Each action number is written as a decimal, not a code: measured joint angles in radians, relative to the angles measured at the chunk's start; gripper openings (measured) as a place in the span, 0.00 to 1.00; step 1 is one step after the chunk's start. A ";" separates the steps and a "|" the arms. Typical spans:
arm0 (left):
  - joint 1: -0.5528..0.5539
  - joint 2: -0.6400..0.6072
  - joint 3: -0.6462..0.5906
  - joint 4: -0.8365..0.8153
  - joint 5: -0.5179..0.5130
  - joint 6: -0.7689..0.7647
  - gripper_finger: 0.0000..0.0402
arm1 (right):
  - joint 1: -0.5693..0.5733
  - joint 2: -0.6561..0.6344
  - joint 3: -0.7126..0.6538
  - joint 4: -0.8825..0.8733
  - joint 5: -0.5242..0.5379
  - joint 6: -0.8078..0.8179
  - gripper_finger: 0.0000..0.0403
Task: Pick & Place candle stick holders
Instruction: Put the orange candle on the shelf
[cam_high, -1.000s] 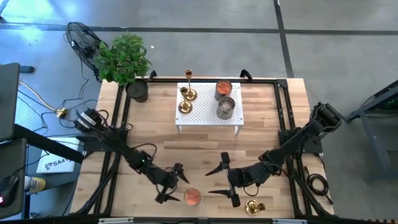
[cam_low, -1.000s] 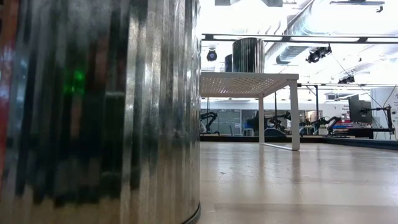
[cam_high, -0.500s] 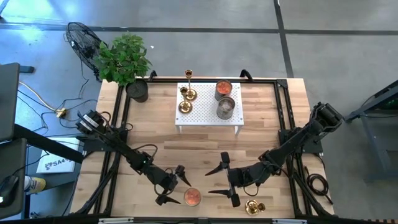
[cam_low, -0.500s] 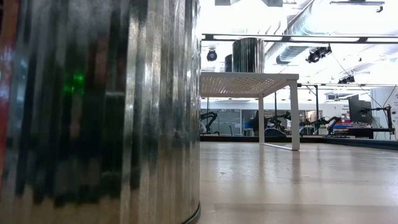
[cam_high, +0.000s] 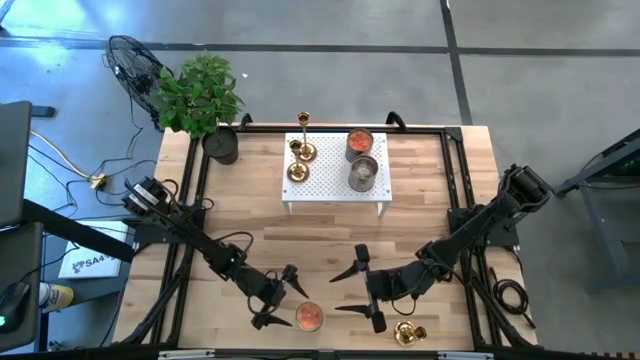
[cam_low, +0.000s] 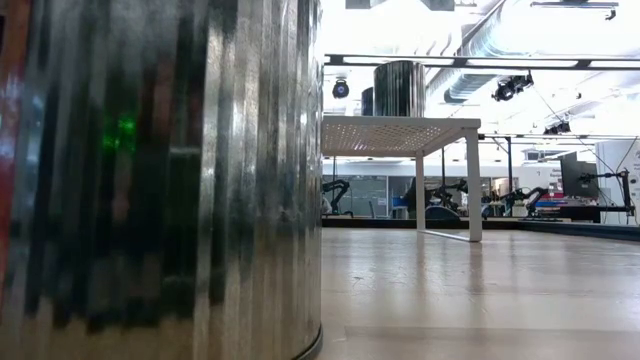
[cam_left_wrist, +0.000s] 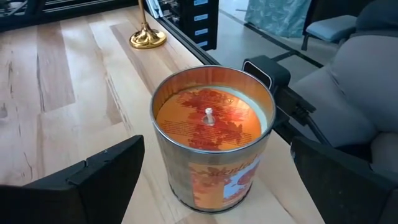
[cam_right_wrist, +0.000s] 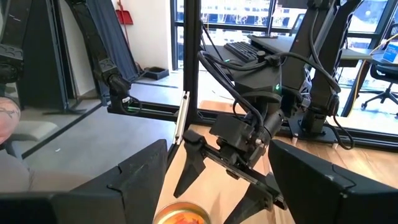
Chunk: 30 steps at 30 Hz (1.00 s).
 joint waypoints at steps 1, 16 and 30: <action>0.000 0.000 0.000 0.000 0.000 0.000 0.99 | 0.000 0.000 0.000 0.000 0.000 0.000 0.68; 0.000 0.076 0.021 0.097 0.000 0.009 0.99 | 0.000 0.000 0.000 0.001 0.000 -0.011 0.68; 0.057 0.085 0.039 0.103 0.072 -0.001 0.99 | 0.000 0.000 0.000 0.000 -0.003 -0.011 0.68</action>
